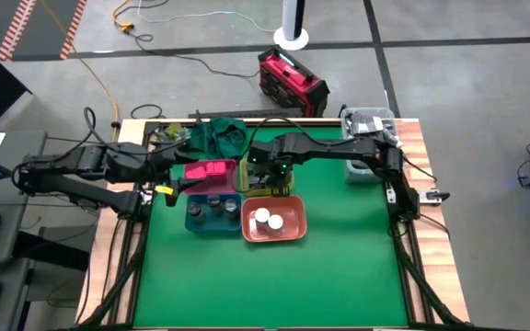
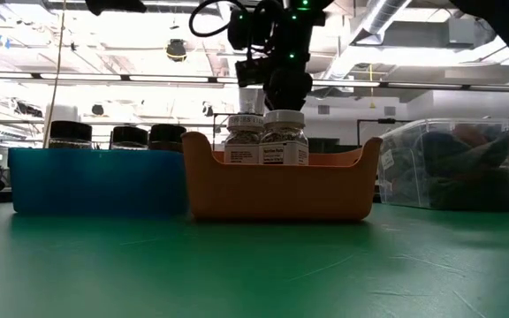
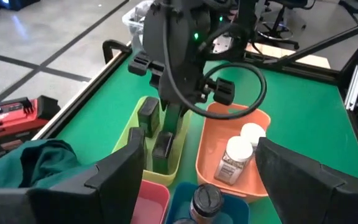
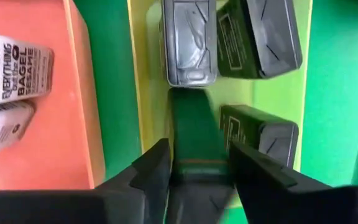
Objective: Sort spices by type
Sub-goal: Put the black seasoning can into the yellow bin, then return to Home Position
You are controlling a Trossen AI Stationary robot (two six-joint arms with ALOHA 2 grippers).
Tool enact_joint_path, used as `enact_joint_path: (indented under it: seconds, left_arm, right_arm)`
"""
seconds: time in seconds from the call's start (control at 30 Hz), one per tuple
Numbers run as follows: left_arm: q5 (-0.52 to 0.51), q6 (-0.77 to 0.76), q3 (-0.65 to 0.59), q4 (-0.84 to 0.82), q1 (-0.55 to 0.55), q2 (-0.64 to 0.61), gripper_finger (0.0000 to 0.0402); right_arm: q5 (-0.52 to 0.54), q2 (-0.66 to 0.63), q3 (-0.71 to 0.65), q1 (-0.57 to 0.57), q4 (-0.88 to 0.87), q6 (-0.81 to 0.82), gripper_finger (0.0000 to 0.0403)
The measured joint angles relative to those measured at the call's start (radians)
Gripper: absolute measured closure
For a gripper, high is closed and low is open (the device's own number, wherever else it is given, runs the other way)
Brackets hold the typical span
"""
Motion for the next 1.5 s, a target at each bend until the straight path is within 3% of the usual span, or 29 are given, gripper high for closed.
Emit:
enact_joint_path:
  seconds: [0.3, 0.5, 0.63, 0.77, 0.97, 1.13, 1.33, 1.5]
  left_arm:
    - [0.0, 0.0, 0.0, -0.013, 0.0, 0.0, 0.011]
    - [0.0, 0.003, 0.0, -0.042, 0.0, 0.006, 0.011]
    - [-0.001, 0.05, 0.0, -0.063, -0.007, 0.022, 0.011]
    - [-0.055, 0.093, -0.058, 0.028, -0.095, 0.005, 0.011]
    - [-0.222, 0.107, -0.302, 0.259, -0.291, -0.046, 0.011]
    - [-0.337, 0.1, -0.488, 0.464, -0.413, -0.075, 0.011]
    - [-0.35, 0.184, -0.647, 0.73, -0.451, -0.154, 0.0113]
    - [-0.268, 0.247, -0.739, 0.84, -0.381, -0.258, 0.0138]
  right_arm:
    - [-0.003, 0.0, 0.0, -0.012, 0.025, 0.005, 0.0157]
    - [0.001, -0.007, 0.041, -0.01, -0.043, 0.043, 0.0153]
    - [0.001, -0.08, 0.011, 0.002, -0.009, 0.067, 0.0152]
    - [0.002, -0.252, -0.144, 0.012, 0.191, 0.097, 0.0152]
    - [0.019, -0.558, -0.541, 0.054, 0.559, 0.191, 0.0152]
    - [0.221, -0.754, -0.826, 0.159, 0.787, 0.233, 0.0152]
    - [0.289, -0.98, -1.092, 0.219, 1.073, 0.235, 0.0153]
    - [0.2, -1.152, -1.28, 0.167, 1.227, 0.244, 0.0168]
